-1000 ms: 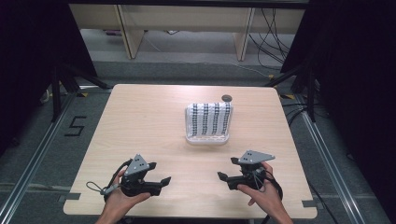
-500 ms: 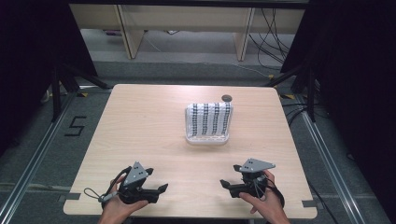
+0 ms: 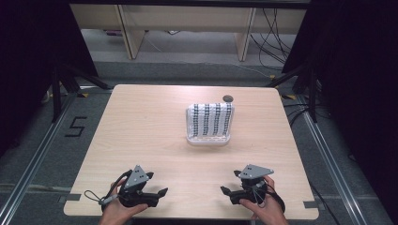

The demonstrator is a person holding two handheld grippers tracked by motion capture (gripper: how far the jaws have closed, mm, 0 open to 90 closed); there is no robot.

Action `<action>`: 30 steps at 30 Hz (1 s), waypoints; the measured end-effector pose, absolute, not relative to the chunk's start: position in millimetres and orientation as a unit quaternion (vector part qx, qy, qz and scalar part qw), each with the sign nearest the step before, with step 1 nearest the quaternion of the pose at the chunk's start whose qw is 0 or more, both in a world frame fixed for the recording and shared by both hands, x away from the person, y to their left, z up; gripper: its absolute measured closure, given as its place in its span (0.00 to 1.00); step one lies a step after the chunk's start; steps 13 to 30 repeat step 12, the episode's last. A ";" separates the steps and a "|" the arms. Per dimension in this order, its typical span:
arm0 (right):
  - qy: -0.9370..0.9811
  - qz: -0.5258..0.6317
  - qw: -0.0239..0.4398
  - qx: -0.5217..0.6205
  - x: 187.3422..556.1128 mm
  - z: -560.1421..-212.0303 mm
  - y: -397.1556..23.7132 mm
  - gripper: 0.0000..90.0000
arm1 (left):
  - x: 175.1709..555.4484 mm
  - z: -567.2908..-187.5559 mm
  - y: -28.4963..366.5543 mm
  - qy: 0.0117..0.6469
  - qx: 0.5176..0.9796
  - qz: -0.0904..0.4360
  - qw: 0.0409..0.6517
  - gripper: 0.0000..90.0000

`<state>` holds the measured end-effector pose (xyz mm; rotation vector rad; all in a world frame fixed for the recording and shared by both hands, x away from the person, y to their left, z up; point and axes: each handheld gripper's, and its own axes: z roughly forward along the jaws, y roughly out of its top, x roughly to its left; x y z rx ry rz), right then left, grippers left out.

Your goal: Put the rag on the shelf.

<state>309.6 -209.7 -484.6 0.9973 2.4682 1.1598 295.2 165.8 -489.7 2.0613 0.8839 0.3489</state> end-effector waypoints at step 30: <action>0.844 0.394 0.131 0.341 314.6 -487.3 -214.7 0.26 | 298.5 -491.5 170.5 0.362 0.824 0.138 0.413 0.24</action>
